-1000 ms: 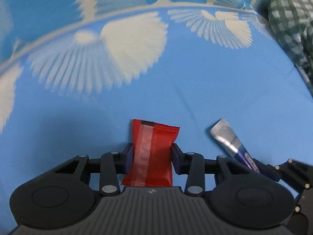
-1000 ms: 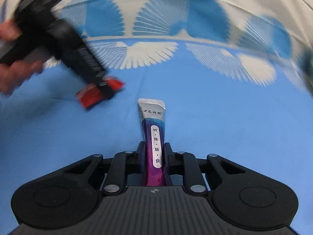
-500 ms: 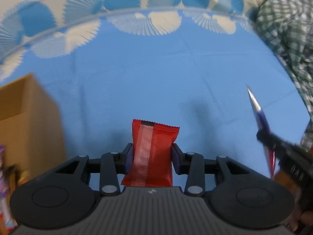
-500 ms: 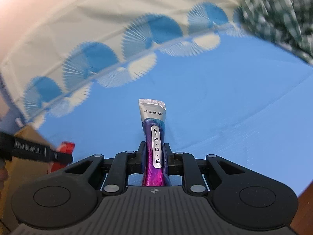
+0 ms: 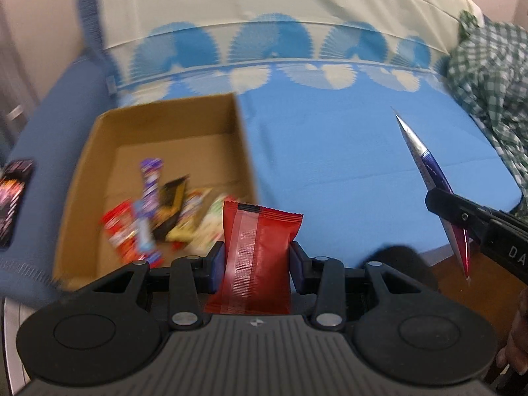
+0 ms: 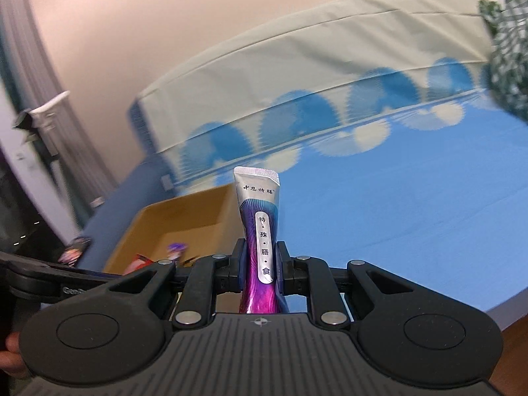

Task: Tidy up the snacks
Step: 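Carry the red packet and purple tube snack over the box with both tools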

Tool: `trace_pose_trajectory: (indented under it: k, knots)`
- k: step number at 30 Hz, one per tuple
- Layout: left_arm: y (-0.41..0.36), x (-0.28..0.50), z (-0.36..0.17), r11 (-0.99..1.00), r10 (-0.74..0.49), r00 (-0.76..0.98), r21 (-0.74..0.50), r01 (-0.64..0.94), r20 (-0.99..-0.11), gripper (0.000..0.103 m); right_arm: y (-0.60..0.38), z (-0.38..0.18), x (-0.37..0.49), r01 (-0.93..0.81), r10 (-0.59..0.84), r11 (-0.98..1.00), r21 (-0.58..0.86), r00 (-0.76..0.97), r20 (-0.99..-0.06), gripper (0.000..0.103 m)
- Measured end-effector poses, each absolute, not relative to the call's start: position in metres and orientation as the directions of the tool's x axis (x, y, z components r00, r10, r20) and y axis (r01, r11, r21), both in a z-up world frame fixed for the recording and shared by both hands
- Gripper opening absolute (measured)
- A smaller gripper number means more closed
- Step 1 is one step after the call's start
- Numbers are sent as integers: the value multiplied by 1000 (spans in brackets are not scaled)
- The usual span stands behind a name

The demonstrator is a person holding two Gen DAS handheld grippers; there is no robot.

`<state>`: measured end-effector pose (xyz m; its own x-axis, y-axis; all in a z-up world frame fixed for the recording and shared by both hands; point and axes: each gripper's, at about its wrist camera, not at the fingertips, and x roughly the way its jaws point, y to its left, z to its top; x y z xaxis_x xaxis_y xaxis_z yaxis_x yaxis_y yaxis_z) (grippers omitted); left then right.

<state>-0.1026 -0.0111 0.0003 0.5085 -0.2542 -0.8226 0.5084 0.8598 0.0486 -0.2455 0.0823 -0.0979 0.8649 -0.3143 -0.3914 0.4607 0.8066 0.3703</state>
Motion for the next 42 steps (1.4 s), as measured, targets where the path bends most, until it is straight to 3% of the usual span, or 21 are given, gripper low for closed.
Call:
trace_pose_trajectory:
  k: [11,22,42]
  knots:
    - [86,-161,26,934,-205,612,34,356,-764,45,186,-83,-248,350,-203,882,317,887,-414,18]
    - [96,-186,43,937,-209,687,59,345,-696,45,211,-75,-260,341,-226,907,246,889,-399,18]
    - [100,-154,24,941,-195,646,45,336,-738,45,208,-81,-229,342,-208,915,215,854,-476,18]
